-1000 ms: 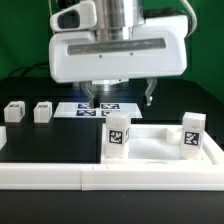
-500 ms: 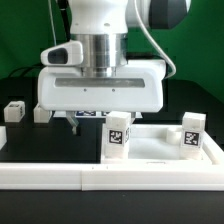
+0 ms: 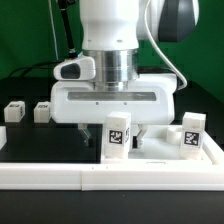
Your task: Assemble square table
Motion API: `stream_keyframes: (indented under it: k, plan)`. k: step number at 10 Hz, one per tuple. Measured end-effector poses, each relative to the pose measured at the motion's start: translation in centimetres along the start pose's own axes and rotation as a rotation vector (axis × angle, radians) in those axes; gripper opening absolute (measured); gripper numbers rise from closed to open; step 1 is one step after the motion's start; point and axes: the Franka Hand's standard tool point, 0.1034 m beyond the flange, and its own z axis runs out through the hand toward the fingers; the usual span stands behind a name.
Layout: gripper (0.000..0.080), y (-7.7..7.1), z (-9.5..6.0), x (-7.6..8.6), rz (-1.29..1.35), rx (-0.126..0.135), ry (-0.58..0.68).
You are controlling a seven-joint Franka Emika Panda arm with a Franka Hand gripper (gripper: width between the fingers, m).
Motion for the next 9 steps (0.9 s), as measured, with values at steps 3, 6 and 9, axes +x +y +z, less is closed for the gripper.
stream_keyframes:
  k: [3, 6, 9]
  plan:
    - [0.0385, 0.01, 0.01, -0.01, 0.001, 0.000, 0.000]
    - [0.0072, 0.85, 0.00, 0.05, 0.004, -0.010, 0.000]
    - [0.0071, 0.81, 0.01, 0.03, 0.004, -0.010, 0.000]
